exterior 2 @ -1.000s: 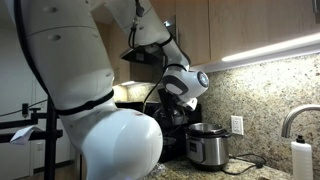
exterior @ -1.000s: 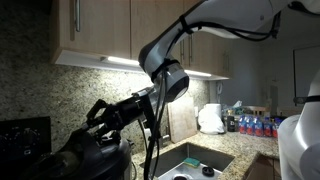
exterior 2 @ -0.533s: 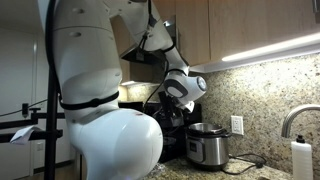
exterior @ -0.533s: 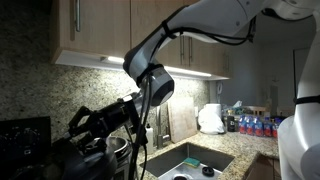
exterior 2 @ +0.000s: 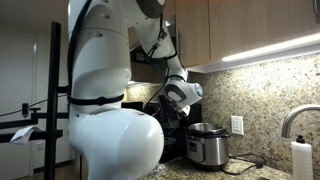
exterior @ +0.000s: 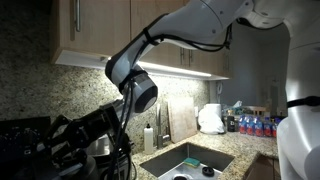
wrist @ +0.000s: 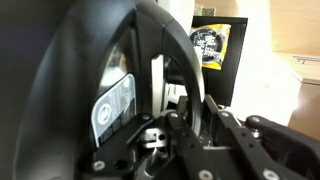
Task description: Remove the lid from the pressure cooker
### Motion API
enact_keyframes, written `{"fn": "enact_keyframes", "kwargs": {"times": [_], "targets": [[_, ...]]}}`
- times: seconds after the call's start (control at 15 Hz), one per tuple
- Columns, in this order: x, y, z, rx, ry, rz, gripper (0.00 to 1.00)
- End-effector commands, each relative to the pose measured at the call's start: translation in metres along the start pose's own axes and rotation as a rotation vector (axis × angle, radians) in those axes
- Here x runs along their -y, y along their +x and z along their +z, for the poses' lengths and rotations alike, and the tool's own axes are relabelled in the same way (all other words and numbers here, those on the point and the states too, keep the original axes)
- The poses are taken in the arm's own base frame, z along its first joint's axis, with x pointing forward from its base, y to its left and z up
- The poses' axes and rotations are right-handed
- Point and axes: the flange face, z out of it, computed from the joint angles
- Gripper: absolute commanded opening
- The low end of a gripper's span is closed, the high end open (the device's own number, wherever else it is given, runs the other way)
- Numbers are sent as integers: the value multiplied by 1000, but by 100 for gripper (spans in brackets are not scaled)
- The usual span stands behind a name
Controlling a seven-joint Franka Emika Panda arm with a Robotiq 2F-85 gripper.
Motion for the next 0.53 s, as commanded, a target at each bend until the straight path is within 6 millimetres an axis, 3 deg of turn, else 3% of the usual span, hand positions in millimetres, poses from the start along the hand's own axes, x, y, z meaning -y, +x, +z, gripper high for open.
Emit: {"fn": "enact_keyframes", "kwargs": {"times": [0.0, 0.47], "targets": [[24, 17, 24, 38, 29, 0, 9], [26, 47, 69, 74, 64, -3, 9]]}}
